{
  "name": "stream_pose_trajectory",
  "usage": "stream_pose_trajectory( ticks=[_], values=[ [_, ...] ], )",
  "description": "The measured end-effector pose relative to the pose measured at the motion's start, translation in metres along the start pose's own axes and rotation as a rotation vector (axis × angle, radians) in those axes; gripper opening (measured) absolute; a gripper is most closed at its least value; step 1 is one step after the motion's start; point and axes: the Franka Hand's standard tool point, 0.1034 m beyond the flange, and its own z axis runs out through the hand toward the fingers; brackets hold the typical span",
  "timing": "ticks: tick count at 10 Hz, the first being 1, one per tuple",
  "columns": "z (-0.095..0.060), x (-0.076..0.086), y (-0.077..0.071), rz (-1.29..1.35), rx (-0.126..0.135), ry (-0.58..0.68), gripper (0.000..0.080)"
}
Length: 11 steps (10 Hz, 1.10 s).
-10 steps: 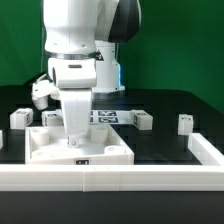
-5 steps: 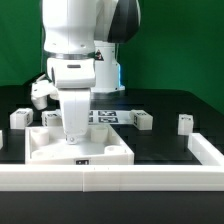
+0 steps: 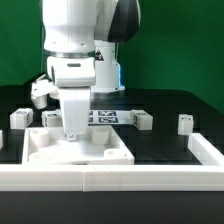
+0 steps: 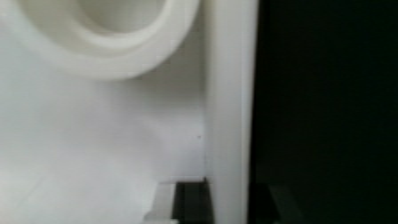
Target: Assemble one leg
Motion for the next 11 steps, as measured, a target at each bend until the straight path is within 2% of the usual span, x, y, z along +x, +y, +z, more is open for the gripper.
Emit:
stream_pose_trajectory(
  ticks=[3, 5, 8, 9, 11],
  values=[
    [0.000, 0.003, 0.001, 0.031, -0.005, 0.001, 0.0061],
    [0.002, 0.042, -0.001, 0.165, -0.021, 0.016, 0.0061],
    [0.000, 0.097, 0.011, 0.237, -0.028, 0.032, 0.0061],
    [0.000, 0.107, 0.013, 0.216, -0.031, 0.034, 0.0061],
    [-0.001, 0.103, 0.014, 0.219, -0.034, 0.034, 0.0060]
  ],
)
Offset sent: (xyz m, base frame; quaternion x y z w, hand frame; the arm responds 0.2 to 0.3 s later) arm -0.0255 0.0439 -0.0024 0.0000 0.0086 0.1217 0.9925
